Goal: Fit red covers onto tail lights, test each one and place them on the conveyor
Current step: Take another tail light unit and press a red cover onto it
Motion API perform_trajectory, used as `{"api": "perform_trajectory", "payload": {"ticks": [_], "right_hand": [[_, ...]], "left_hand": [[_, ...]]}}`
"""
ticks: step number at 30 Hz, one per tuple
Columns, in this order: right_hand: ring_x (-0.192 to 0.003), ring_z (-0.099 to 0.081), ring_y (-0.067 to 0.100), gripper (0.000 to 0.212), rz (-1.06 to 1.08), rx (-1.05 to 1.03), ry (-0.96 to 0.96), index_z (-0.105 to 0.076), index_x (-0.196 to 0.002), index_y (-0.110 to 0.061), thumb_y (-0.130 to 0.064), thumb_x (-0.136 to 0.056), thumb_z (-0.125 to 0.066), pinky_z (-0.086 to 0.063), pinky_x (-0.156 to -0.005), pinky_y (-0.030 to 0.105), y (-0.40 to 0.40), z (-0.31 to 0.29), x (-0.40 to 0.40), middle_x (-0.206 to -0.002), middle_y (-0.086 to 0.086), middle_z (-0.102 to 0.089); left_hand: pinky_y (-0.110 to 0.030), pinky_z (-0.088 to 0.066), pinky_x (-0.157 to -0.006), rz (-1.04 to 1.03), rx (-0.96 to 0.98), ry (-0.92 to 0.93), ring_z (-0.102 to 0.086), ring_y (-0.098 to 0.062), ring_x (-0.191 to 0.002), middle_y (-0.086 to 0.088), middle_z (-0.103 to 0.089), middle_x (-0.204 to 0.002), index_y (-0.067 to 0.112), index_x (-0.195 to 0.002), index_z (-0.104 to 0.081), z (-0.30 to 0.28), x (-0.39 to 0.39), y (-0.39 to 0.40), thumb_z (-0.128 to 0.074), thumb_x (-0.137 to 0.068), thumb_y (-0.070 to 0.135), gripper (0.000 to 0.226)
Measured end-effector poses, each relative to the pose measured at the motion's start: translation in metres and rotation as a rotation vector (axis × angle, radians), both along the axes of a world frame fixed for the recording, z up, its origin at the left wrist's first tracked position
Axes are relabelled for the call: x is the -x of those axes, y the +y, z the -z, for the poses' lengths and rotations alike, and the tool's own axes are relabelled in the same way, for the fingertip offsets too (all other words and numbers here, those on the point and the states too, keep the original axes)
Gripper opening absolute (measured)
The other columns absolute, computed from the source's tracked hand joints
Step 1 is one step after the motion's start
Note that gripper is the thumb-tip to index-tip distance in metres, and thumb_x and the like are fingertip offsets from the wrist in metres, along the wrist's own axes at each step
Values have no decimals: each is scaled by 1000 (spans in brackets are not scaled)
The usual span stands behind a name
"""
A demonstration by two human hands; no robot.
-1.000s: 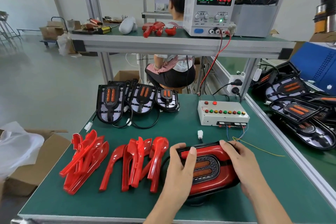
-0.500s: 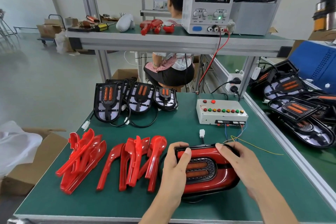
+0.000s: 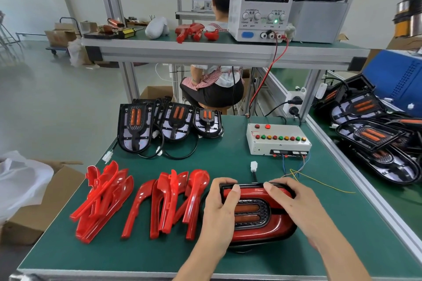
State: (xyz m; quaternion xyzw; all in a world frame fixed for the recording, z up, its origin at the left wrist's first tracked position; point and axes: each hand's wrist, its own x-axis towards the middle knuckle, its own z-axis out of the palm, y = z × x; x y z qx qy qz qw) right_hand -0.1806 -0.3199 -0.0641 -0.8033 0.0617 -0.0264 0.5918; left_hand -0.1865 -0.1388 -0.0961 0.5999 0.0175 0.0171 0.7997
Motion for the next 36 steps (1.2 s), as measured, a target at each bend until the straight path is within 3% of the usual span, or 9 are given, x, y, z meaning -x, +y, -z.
{"api": "perform_trajectory", "payload": {"ticks": [2, 5, 11, 16, 20, 25, 30, 36], "right_hand": [[-80, -70, 0, 15, -4, 3, 1, -75, -91, -40, -48, -79, -80, -50, -74, 23, 1, 0, -1, -90, -17, -75], [-78, -70, 0, 15, -14, -4, 6, -75, -90, -40, -44, -78, -83, -49, -71, 22, 1, 1, -2, -88, -16, -75], [-77, -72, 3, 13, -24, -46, 29, -75, -88, -40, -43, -77, -82, -51, -64, 14, 2, -3, -3, -87, -15, -76], [-88, -72, 6, 9, -76, -76, 81, -76, -91, -38, -44, -85, -74, -51, -80, 25, -1, -7, -3, -95, -12, -77], [-87, -74, 11, 12, -53, -55, 82, -76, -92, -35, -40, -81, -80, -57, -83, 31, -2, -4, -5, -92, -9, -77], [-86, -75, 15, 16, -68, -49, 132, -77, -91, -34, -42, -79, -81, -59, -84, 35, -5, -2, -8, -91, -6, -78], [-85, -75, 18, 16, -129, -55, 180, -76, -89, -30, -39, -78, -83, -58, -78, 33, -6, -5, -10, -93, -1, -78], [-98, -73, 28, 24, -183, -81, 252, -77, -96, -21, -36, -78, -83, -55, -96, 46, -9, -4, -14, -99, 5, -78]], "left_hand": [[-45, -64, -69, -10, -17, -10, -76, -30, -85, -8, -72, -98, 29, -100, -66, 1, 1, 0, -64, -99, 27, 3], [-31, -61, -59, -24, -16, -14, -76, -23, -77, -3, -72, -91, 28, -94, -66, 0, 1, 3, -62, -101, 16, 14], [-40, -63, -65, 17, 16, 22, -77, -31, -84, -7, -74, -95, 29, -101, -65, -2, 4, 3, -60, -103, 23, 8], [-40, -64, -68, -12, -24, 25, -76, -27, -87, -1, -73, -98, 31, -102, -65, 1, 3, 4, -59, -104, 24, 10], [-53, -63, -78, 15, -44, 15, -75, -31, -93, -10, -71, -107, 32, -106, -64, 5, 4, 3, -65, -98, 34, 8], [-47, -63, -81, 43, -93, -25, -75, -26, -96, -5, -72, -106, 37, -107, -62, 11, 2, 3, -71, -80, 57, 35], [-48, -63, -82, 26, -133, -44, -75, -25, -96, -2, -72, -106, 40, -105, -62, 17, 2, 4, -69, -80, 58, 32], [-48, -62, -83, 24, -160, -58, -74, -25, -95, -1, -72, -104, 42, -102, -61, 19, 2, 6, -67, -82, 55, 25]]}}
